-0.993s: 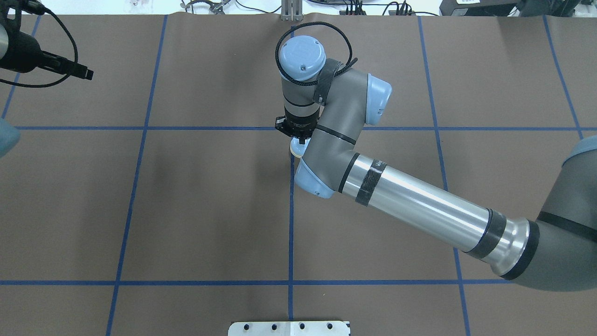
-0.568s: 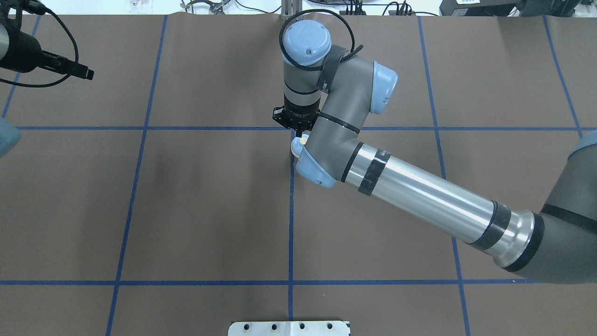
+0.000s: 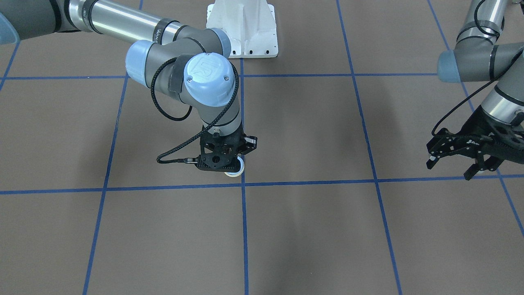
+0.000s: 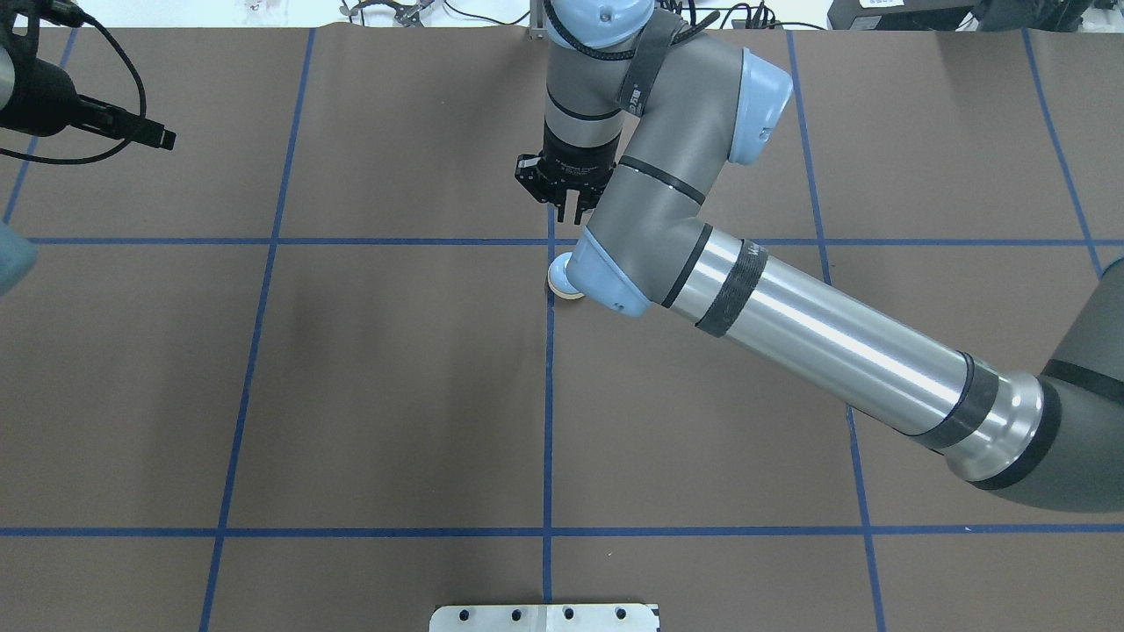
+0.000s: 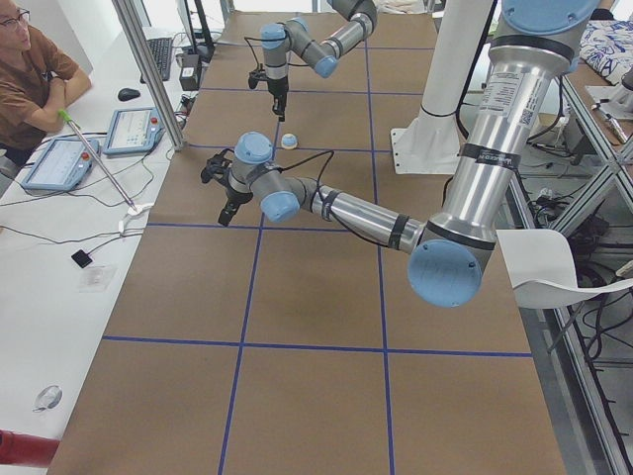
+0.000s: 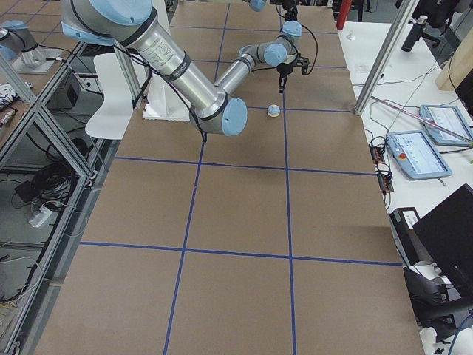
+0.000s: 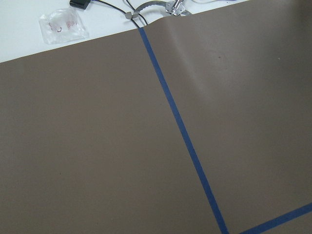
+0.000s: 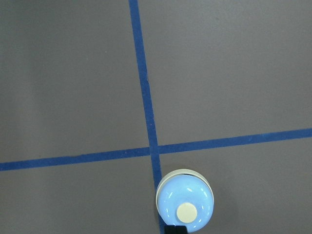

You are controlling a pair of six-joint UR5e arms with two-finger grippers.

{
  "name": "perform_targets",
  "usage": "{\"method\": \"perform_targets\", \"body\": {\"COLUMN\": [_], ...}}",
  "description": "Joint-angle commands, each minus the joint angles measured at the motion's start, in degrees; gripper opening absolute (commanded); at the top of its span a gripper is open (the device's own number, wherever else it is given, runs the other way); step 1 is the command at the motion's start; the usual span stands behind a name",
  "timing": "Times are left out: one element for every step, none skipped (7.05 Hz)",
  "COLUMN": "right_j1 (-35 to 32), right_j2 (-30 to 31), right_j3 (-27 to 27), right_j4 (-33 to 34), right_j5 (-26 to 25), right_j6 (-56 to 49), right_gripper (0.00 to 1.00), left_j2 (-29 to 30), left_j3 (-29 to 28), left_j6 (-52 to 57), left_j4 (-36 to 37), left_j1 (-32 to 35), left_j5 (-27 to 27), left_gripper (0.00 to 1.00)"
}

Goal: Place and press bell with both arms

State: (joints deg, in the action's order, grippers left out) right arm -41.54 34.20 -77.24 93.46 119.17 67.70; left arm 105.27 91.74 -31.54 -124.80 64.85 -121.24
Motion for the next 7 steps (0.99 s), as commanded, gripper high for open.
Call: {"method": "perform_targets", "body": {"right_j1": [-3.3,-5.4,-8.6,-11.7,-15.0,-19.3,-24.2], "right_j2": [5.4,12.7,18.7,22.9,26.8,31.0,37.1], "right_j3": [-8.7,-16.1,-21.0,-23.2,-24.4,-25.0,-27.1], "right_j4": [4.9,6.3,8.4,9.2,9.1,8.8,8.6], "right_j5": [0.4,0.4,0.4,0.4,2.2,5.3,7.2], "right_j6": [-2.3,-9.4,-17.3,-24.8,-30.9,-38.7,-47.6], "right_gripper": [1.00,1.00,1.00,1.00,1.00,1.00,1.00], "left_j2": [-1.2,-2.9,-4.8,-6.1,-6.1,-6.3,-6.7], "left_j3": [0.3,1.3,1.9,1.9,1.9,2.0,2.1], "left_j6": [0.2,2.7,6.1,10.4,16.9,22.5,28.1], "left_j4": [0.0,0.1,0.2,2.1,6.8,11.1,16.2], "left_j1": [0.8,1.5,2.6,4.6,7.9,10.9,12.7], "left_j5": [-0.5,-0.6,-0.7,-2.2,-4.2,-5.0,-5.1], "left_gripper": [1.00,1.00,1.00,1.00,1.00,1.00,1.00]}}
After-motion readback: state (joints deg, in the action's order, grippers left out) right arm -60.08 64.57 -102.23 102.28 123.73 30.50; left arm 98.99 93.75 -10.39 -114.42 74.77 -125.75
